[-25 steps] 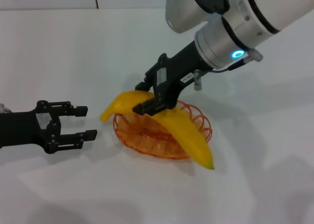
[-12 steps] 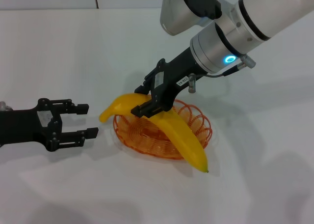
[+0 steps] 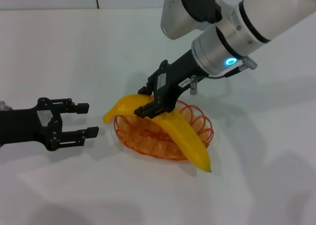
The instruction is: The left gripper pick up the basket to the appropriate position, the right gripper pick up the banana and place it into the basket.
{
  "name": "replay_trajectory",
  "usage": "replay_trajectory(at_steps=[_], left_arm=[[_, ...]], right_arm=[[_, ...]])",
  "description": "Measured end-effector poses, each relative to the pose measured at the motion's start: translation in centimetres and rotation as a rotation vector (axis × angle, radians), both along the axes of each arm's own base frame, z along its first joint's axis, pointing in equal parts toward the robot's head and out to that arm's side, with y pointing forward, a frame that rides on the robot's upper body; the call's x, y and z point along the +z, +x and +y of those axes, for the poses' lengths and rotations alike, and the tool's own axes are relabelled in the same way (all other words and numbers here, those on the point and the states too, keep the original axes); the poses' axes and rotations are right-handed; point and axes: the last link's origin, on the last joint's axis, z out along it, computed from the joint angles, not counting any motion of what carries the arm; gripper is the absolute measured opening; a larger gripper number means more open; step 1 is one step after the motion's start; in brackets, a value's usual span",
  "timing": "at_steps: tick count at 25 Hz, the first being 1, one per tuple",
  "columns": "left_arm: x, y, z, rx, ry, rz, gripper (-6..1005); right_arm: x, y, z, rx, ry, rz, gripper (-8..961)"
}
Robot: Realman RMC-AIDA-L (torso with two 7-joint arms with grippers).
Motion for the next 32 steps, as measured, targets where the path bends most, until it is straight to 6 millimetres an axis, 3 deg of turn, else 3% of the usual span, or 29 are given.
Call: replay_trajectory(at_steps=[17,19,25,32], left_arm=[[0.0,0.0,0.0,0.003,0.001,-0.002,679],[0.0,-0.1,-0.1,0.004,0.0,-0.001,680],[0.0,-0.7,-0.6,0.023,0.0,0.0,680],[0.1,-0.9,-0.9,0.031,0.0,0.002,680]], right_arm=[[0.0,0.0,0.0,0.016,0.0,-0.002,502],[0.1,-0.1,0.0,0.019,-0.001,-0.002,693],[1.9,-1.1,-0.6,0.053,-0.027,0.026,854],[6.4,1.2,-1.9,0.073,-0.009,0.123,847]])
